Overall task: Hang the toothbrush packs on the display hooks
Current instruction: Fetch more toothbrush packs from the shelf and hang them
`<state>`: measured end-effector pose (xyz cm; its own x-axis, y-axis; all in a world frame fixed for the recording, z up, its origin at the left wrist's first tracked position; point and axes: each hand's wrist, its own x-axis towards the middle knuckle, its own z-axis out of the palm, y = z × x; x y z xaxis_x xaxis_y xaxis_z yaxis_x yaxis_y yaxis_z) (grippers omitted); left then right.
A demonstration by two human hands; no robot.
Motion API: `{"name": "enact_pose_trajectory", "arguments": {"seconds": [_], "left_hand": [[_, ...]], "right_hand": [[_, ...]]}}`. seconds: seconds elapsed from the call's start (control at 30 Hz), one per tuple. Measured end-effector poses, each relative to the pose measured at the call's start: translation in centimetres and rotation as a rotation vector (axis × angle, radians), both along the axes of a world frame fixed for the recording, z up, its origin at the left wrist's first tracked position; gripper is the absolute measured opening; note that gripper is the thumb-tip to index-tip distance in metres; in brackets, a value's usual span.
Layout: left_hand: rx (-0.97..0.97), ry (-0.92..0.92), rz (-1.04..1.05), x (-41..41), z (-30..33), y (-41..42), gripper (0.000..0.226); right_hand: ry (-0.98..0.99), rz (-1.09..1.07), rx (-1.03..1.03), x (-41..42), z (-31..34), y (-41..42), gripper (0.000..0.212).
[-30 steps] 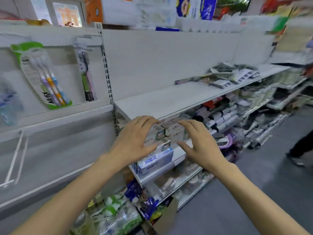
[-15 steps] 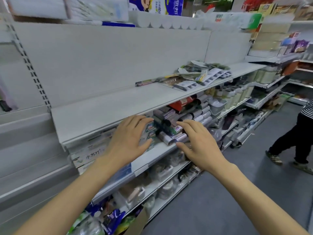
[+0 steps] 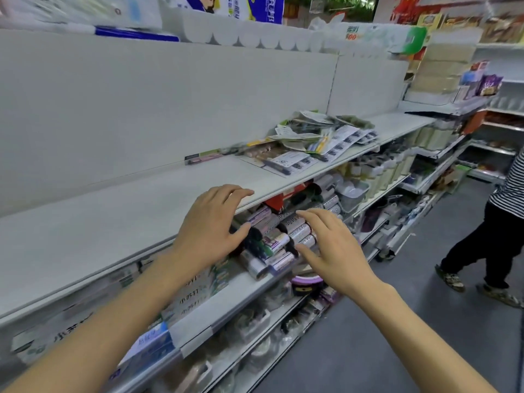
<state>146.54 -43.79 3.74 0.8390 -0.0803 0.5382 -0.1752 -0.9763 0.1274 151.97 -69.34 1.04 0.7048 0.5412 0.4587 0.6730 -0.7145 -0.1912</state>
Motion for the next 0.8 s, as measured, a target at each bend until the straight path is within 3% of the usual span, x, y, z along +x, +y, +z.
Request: {"name": "enact_pose_trajectory", "arguments": {"seconds": [0.5, 0.7, 0.8], "left_hand": [[0.040, 0.111, 0.074, 18.1, 3.2, 3.3, 0.061], [0.003, 0.108, 0.170, 24.8, 3.5, 2.8, 0.056], [-0.121, 0.167, 0.221, 29.2, 3.8, 3.1, 0.050]], "right_hand": [[0.016, 0.008, 0.033, 19.7, 2.2, 1.6, 0.059], [-0.048, 0.067, 0.086, 28.7, 3.2, 2.1, 0.054], [-0.068, 0.109, 0.098, 33.4, 4.0, 2.4, 0.053]]}}
